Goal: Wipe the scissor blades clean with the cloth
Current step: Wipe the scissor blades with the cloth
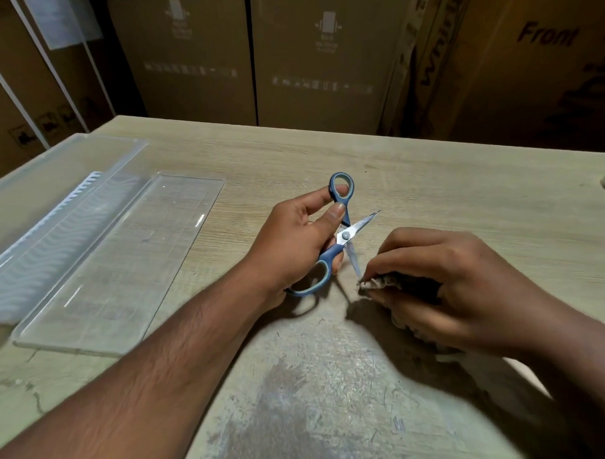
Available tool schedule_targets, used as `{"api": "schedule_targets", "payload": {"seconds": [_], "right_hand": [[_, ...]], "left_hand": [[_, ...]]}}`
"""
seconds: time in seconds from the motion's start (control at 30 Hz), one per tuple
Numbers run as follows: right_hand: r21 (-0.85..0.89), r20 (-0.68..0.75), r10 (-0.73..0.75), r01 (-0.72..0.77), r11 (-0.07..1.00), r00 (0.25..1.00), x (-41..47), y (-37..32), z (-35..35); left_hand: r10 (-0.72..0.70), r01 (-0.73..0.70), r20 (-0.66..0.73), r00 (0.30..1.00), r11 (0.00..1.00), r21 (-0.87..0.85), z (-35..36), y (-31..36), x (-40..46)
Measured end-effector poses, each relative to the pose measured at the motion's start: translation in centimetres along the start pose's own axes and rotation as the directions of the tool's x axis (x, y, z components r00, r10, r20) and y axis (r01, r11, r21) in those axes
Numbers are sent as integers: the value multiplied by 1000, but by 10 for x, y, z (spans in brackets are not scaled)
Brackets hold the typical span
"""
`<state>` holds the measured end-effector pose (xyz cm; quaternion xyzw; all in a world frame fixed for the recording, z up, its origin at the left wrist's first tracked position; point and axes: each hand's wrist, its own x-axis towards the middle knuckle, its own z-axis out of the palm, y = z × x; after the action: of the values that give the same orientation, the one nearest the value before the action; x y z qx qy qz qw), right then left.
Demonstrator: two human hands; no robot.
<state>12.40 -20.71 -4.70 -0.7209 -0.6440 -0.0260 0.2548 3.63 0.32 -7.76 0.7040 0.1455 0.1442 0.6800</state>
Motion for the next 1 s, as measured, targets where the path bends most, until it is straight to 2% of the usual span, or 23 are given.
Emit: {"api": "schedule_targets", "payload": {"seconds": [0.13, 0.2, 0.53, 0.73, 0.9, 1.0], "right_hand": [[109, -191, 89, -69, 992, 977, -3, 5, -14], [139, -233, 139, -109, 984, 962, -2, 5, -11], [-66, -228, 81, -98, 993, 970, 3, 5, 15], [-70, -123, -7, -1, 998, 992, 1, -3, 9], [-141, -225, 39, -72, 987, 974, 2, 1, 15], [-173, -234, -11, -30, 984, 972, 2, 1, 17]], "left_hand": [[9, -9, 37, 999, 1000, 5, 2, -3, 2], [6, -6, 46, 999, 1000, -6, 3, -4, 2], [29, -33, 118, 993, 999, 34, 5, 0, -5], [22, -21, 56, 998, 1000, -24, 1, 2, -5], [23, -23, 105, 994, 1000, -9, 5, 0, -8], [31, -31, 56, 998, 999, -9, 8, 1, -7]]}}
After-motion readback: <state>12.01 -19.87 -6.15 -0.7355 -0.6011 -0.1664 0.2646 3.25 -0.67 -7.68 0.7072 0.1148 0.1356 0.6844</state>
